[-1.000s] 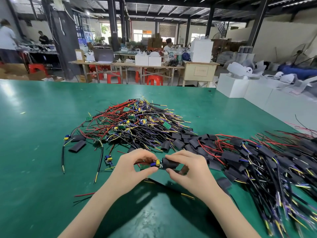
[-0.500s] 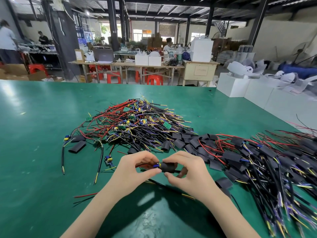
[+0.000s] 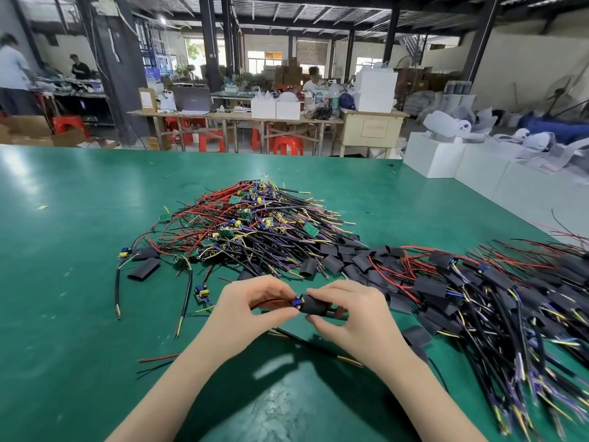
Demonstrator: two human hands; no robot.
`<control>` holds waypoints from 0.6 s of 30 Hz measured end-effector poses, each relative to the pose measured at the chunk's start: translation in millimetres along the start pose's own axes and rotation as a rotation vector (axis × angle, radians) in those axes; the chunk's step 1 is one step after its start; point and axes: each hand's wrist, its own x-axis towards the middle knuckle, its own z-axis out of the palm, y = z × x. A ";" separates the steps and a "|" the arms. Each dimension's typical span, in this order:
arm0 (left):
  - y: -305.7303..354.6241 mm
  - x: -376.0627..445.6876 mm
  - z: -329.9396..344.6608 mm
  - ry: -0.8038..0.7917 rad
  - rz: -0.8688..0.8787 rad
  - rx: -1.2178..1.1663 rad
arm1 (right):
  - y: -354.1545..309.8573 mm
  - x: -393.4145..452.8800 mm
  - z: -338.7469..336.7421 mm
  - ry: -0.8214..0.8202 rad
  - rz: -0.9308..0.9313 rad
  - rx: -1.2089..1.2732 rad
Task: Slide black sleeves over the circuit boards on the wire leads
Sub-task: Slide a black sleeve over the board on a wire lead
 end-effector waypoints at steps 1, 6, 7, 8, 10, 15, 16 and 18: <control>0.1 0.0 1.2 0.007 -0.002 -0.001 | -1.0 0.2 0.5 0.008 0.002 0.023; 1.5 -0.7 2.1 0.020 -0.004 -0.017 | -3.9 0.4 2.0 0.009 0.007 0.086; 1.7 -1.1 2.6 0.027 0.007 0.001 | -4.4 0.2 2.6 0.002 0.007 0.088; 2.2 -1.8 3.2 0.036 0.020 0.020 | -4.6 0.2 3.2 -0.003 0.006 0.085; 3.8 -1.9 4.0 0.045 0.045 0.037 | -4.4 0.2 3.8 0.006 0.011 0.088; 4.5 0.7 0.1 0.066 0.054 0.025 | -0.4 0.4 -0.9 0.109 0.086 -0.145; 4.4 0.1 0.0 0.075 0.045 0.020 | -0.4 0.7 -1.3 0.111 0.091 -0.180; 4.1 -1.5 1.5 0.079 0.039 0.037 | -0.4 0.6 0.1 0.094 0.074 -0.194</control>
